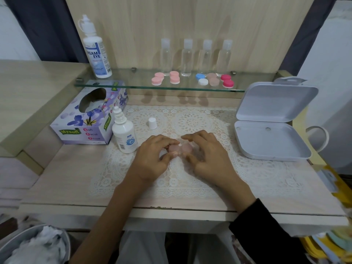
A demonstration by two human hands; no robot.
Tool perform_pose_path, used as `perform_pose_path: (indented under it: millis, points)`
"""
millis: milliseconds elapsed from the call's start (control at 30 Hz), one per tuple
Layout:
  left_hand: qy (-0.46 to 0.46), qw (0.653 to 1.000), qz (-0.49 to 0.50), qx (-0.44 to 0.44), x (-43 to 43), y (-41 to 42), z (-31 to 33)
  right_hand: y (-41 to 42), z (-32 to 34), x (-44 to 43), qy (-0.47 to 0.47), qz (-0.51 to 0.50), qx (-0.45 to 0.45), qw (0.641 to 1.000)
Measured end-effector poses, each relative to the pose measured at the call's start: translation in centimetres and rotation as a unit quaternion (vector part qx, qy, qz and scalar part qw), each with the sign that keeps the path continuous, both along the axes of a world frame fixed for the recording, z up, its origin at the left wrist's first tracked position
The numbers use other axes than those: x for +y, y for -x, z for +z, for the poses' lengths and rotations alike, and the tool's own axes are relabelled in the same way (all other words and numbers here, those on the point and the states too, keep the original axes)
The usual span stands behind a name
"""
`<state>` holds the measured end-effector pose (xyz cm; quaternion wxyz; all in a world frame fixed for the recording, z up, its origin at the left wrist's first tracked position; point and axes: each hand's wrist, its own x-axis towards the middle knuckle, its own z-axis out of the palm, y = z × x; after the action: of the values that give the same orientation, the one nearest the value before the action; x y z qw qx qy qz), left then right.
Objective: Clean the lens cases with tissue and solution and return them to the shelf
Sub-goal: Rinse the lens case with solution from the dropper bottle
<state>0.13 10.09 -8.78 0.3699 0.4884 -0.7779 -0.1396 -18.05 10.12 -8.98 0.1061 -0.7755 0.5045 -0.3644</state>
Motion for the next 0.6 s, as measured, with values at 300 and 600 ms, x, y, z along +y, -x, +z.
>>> perform_pose_path:
  millis: [300,600]
  points:
    - [0.004,1.000,0.000,0.001,-0.02,0.02,0.03,0.29,0.10,-0.43,-0.018,0.014,0.021,1.000]
    - [-0.003,1.000,0.000,0.005,0.00,0.04,0.03,0.23,-0.06,-0.24,-0.002,0.013,0.030,0.999]
